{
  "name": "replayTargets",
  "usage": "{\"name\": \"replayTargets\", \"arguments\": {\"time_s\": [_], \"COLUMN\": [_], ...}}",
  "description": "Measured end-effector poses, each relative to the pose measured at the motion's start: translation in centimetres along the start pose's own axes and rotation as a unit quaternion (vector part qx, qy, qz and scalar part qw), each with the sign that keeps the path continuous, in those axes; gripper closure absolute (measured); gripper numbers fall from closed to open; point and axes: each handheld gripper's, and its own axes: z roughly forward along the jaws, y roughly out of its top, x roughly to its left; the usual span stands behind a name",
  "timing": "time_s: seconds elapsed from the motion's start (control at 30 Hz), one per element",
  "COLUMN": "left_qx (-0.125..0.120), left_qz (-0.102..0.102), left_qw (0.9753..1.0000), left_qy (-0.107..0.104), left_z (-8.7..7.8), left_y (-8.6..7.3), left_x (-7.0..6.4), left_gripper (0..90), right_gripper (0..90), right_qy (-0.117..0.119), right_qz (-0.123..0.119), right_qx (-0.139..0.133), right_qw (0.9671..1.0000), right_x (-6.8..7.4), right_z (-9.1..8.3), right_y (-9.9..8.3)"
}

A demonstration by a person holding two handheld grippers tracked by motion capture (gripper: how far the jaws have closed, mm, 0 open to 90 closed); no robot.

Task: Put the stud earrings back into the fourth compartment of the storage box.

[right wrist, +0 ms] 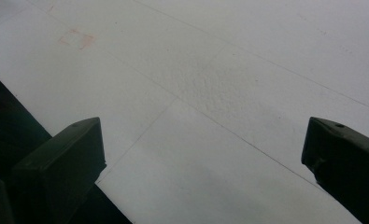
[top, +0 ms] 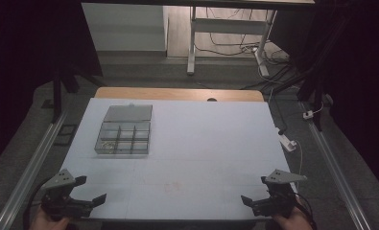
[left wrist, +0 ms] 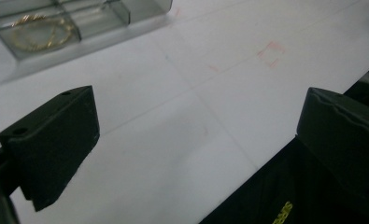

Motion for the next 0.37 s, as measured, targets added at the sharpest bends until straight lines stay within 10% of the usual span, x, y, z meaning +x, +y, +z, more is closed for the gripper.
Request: {"name": "replayTargets", "arguments": {"time_s": [0.37], "left_qx": [0.019], "left_qz": [-0.005], "left_qw": [0.9997], "left_qy": [0.011], "left_z": [-0.3], "left_y": [-1.4], "left_x": [0.2], "left_gripper": [0.0], "right_gripper": [0.0], "right_qy": [-0.002], "right_qz": [-0.001], "right_qx": [0.002], "right_qw": [1.0000], "right_x": [0.0], "right_z": [0.1], "right_y": [0.1]}}
